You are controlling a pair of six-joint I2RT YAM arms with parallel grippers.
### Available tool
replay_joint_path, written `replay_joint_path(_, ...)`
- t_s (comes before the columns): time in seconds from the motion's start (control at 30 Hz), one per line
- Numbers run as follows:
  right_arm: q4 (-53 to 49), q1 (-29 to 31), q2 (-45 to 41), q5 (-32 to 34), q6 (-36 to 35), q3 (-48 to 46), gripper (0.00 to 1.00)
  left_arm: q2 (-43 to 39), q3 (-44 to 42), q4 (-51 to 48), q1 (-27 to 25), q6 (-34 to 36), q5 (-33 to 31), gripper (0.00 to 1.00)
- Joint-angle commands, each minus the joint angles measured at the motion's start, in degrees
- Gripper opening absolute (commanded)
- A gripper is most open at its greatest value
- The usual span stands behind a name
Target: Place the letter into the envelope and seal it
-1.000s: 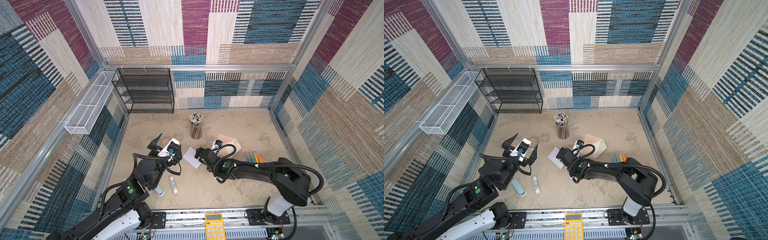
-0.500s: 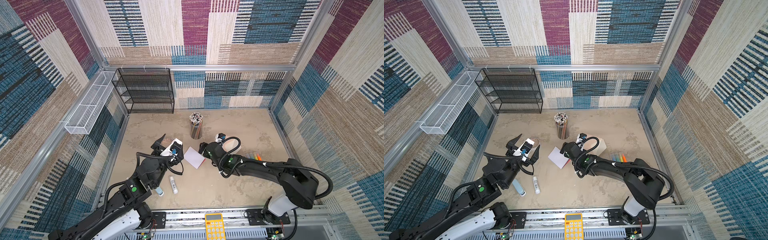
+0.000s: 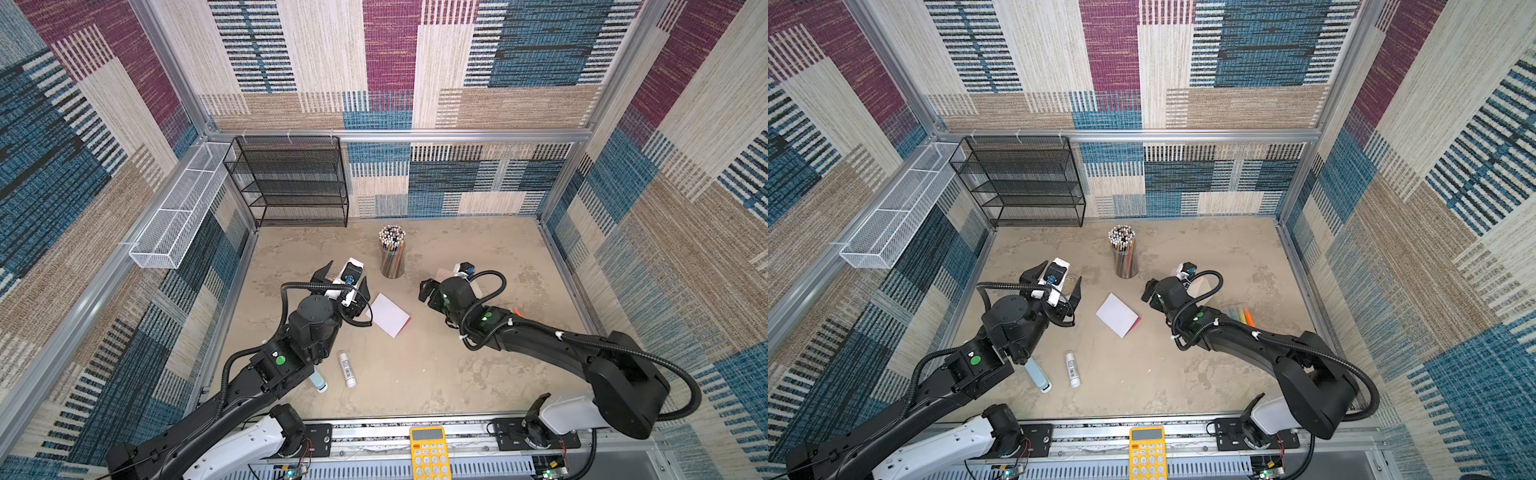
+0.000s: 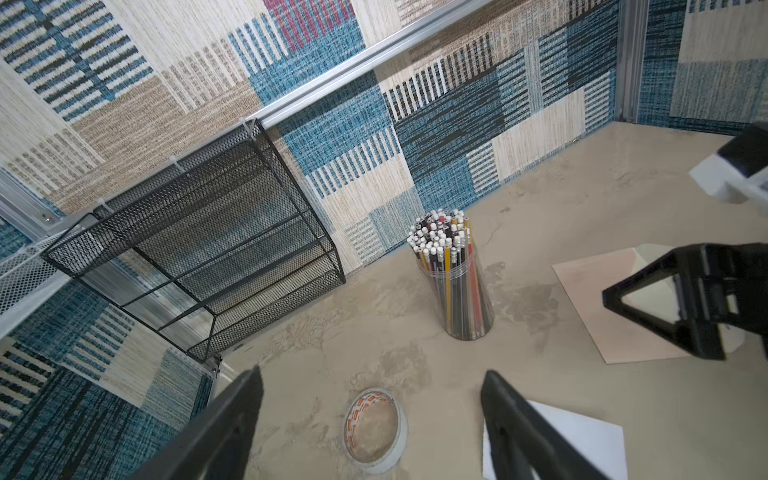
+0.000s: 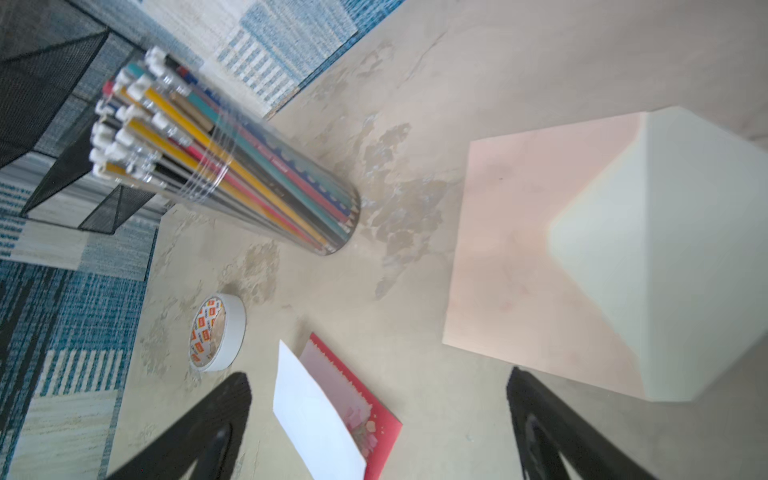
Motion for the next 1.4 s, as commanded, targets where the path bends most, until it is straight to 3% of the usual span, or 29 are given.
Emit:
replay_joint_path(0.0,-2.26,-3.03,-5.15,-0.81,2.74,-3.39,1.00,2.19,2.04,-4.45,0.36,-7.01,4.96,0.85)
replay_joint_path(0.23,-2.72,-12.10,-13.11,-6.94,3.25,-9.46,1.00,8.86,6.47,-7.02,2.88,-14.83,14.67,0.83)
replay_joint_path(0.33,-1.01,-16.76,-12.79,-12.19,2.06,-11.09,0.99,11.47,7.62,-8.10,4.19,-19.20,19.10,0.83)
replay_joint_path(0.63,0.32,-23.79,-9.85,-18.46,-2.29,-10.77,0.99,18.29,7.29,-7.84,5.39,-30.73,26.95,0.78)
replay_joint_path(1.0,3.38,-26.03,-3.33,-23.91,-4.05,-9.45,0.97,19.77,7.19,-11.73,6.19,-37.21,24.78,0.75)
replay_joint_path(1.37,7.28,-27.16,2.81,-27.75,-3.28,-8.47,0.87,20.75,6.00,-10.38,6.67,-39.14,30.95,0.77)
